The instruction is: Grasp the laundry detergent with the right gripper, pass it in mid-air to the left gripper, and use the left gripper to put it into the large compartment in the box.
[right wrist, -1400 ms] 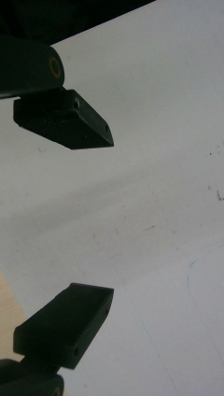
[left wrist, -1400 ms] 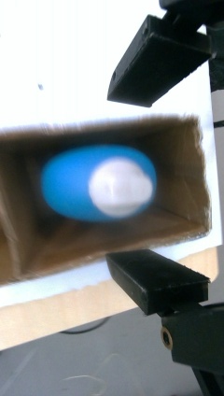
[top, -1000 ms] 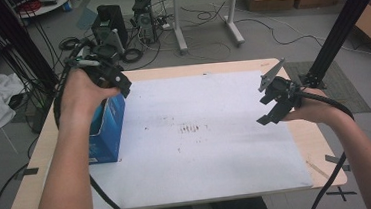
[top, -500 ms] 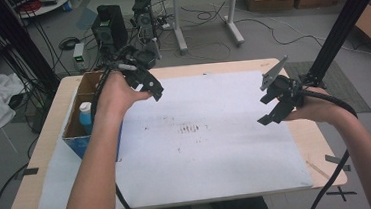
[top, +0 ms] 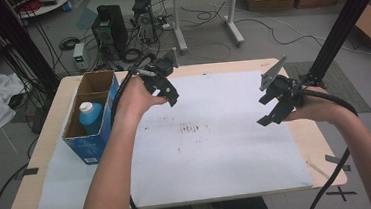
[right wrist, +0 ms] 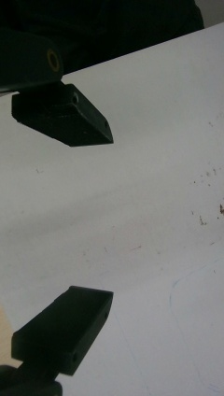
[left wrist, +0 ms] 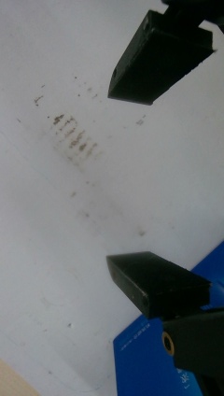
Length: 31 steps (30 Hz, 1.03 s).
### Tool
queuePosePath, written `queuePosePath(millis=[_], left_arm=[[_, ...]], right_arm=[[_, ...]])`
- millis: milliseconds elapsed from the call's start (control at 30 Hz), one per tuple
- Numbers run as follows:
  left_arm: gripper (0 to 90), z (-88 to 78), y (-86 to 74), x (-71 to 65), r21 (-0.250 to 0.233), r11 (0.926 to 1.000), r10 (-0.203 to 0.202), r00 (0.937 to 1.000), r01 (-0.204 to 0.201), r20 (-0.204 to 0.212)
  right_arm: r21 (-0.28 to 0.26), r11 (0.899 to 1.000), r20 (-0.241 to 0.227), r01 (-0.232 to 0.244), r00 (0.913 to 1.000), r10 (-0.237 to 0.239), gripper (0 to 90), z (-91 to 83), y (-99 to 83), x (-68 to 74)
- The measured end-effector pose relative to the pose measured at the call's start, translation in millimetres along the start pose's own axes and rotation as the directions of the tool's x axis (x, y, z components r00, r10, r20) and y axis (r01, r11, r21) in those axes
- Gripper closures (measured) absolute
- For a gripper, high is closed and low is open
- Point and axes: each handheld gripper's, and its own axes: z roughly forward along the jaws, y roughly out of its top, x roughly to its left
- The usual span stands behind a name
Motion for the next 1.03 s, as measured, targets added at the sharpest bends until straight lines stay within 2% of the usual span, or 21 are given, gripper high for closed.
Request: queuePosePath(millis=[300, 667, 1033], left_arm=[[17.9, 4.6, 7.9, -4.0, 0.015, 0.9998, 0.016, 0.9999, -0.016, -0.002], [18.2, 3.7, 8.2, -2.7, 0.023, 0.9997, 0.011, 0.9999, -0.011, -0.005], [18.2, 1.7, 9.3, -7.8, 0.023, 0.9995, 0.022, 0.9997, -0.022, -0.004]], right_arm=[[0.0, 1.0, -0.002, 0.001, 1.0, -0.001, 20.0, -0.2, -0.7, -0.8], [0.007, 1.0, -0.002, -0.003, 1.0, 0.003, 20.0, 1.2, -1.7, -1.5], [0.004, 1.0, -0.002, -0.001, 1.0, 0.001, 20.1, -1.4, -2.6, 2.1]])
